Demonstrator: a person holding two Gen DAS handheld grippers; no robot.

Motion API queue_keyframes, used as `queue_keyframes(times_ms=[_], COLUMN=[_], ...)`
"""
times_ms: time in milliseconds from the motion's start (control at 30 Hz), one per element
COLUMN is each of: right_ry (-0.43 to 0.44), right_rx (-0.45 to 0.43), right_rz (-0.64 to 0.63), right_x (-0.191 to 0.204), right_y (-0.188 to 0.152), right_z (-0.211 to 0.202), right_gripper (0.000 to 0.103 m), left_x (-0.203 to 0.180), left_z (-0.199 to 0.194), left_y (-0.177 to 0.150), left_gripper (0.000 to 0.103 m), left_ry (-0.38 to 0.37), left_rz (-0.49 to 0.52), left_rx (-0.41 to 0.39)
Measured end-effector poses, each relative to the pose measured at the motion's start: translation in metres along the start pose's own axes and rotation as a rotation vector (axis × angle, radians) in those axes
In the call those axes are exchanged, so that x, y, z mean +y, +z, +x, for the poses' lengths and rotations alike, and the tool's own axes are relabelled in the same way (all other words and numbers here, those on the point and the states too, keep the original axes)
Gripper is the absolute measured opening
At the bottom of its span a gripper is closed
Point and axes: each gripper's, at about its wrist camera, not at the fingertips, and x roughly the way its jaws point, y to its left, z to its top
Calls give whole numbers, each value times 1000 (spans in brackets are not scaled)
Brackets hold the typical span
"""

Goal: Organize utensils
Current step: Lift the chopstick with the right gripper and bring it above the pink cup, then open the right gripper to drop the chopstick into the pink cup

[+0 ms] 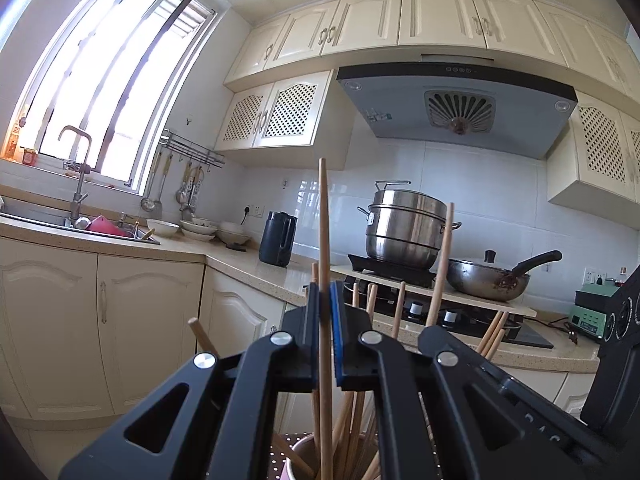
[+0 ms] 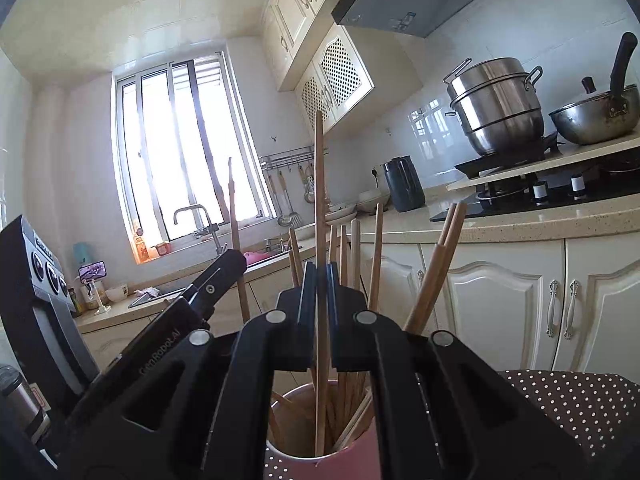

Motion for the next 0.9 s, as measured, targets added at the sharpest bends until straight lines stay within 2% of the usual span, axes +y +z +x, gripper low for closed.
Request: queue_keyframes(times_ms=[233, 633, 767, 833, 867, 900], right_ry=[6, -9, -9, -11, -14, -16], right_rx=[22, 86, 102, 110, 114, 117], right_rz=[-16, -80, -94, -98, -101, -103], right_x=[4, 20, 24, 26, 27, 27], right_y=[-1, -9, -13, -15, -16, -17], right_z=[-11, -25, -26, -26, -26, -26], right_gripper=[6, 6, 6, 6, 6, 6], left_x=[4, 4, 6, 10, 11, 12], left_z=[-6, -20, -17, -18, -19, -19], left_y=[-3, -11, -16, -17, -18, -18], left_gripper=[6, 6, 6, 7, 12, 23], left_ry=[16, -13, -21, -25, -26, -22], left_rz=[37, 61, 70, 55, 50, 47], left_rx=[55, 141, 217, 221, 229, 237])
